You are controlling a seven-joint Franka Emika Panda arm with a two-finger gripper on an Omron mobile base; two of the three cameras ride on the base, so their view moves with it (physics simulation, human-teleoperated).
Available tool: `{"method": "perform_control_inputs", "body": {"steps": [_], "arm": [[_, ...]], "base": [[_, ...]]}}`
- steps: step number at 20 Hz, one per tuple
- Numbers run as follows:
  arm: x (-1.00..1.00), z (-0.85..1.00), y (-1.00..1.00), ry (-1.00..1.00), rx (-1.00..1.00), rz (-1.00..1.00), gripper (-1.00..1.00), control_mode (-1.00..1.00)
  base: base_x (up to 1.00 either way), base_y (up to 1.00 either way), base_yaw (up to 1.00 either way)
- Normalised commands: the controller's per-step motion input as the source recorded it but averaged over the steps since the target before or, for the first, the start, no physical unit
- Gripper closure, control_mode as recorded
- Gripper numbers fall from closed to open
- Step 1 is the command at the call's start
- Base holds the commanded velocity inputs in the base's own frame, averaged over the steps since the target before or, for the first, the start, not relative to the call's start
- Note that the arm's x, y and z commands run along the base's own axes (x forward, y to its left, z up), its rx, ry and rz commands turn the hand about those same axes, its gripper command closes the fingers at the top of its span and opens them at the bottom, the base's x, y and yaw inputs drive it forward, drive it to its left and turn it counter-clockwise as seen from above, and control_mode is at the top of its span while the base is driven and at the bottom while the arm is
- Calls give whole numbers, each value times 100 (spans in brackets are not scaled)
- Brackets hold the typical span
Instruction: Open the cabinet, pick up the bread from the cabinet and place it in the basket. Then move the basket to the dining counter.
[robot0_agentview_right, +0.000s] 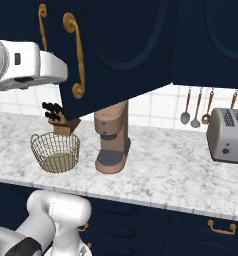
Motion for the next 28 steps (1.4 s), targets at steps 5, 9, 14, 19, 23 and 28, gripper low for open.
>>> {"method": "perform_control_inputs", "body": {"steps": [5,9,14,19,23,28], "arm": [[45,-39,60,34,-66,-30,-100,-100],[97,-62,44,50,-70,-25,-100,-100],[94,-18,12,59,-55,-31,-100,-100],[54,0,-47,35,-8,-37,-100,-100],[0,0,-97,20,0,-29,-100,-100],[-82,0,-100,3,3,-15,-100,-100]], "base": [[0,0,0],[0,0,0],[0,0,0],[0,0,0],[0,0,0],[0,0,0]]}}
